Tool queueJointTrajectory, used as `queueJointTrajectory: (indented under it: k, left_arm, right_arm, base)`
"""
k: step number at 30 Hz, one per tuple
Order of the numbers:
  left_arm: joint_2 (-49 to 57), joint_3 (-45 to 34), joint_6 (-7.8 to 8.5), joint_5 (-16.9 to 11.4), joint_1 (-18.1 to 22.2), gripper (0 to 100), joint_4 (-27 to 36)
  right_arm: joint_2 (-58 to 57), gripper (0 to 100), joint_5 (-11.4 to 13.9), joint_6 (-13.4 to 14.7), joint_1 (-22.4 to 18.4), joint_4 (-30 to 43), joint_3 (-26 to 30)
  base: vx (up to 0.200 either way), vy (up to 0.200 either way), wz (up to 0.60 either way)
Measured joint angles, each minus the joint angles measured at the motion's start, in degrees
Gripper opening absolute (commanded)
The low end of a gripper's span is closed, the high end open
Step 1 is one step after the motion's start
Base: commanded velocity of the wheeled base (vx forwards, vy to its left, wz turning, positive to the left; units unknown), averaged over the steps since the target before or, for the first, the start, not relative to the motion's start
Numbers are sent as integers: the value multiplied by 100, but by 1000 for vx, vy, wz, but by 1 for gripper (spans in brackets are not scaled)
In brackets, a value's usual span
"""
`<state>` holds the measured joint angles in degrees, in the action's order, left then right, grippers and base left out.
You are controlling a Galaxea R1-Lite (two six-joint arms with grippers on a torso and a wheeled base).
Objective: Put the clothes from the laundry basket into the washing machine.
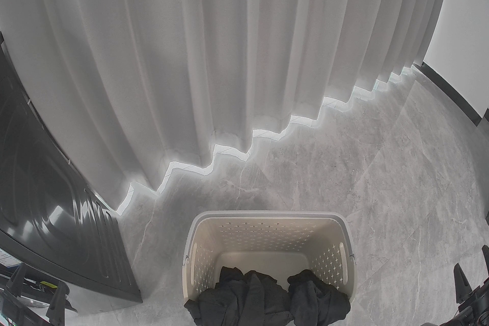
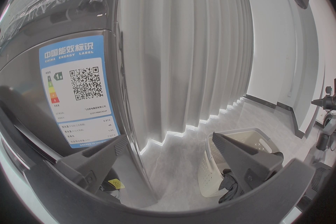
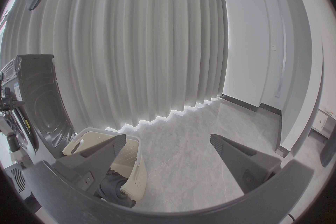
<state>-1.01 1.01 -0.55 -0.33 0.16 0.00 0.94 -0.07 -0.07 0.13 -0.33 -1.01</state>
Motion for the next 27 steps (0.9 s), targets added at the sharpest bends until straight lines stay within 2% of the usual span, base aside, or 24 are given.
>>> queueJointTrajectory:
  k: [2, 14, 19, 27]
  left_arm:
    - [0, 0, -2, 0, 0, 100, 0]
    - [0, 0, 4, -2, 0, 100, 0]
    - [0, 0, 1, 0, 0, 100, 0]
    - [0, 0, -2, -2, 0, 100, 0]
  right_arm:
    - [0, 100, -2, 0, -6, 0, 0]
    - [0, 100, -2, 0, -4, 1, 0]
    - [0, 100, -4, 0, 0, 1, 0]
    - [0, 100, -4, 0, 5, 1, 0]
  base:
    - [-200, 0, 0]
    - [0, 0, 0]
    - [-200, 0, 0]
    - [0, 0, 0]
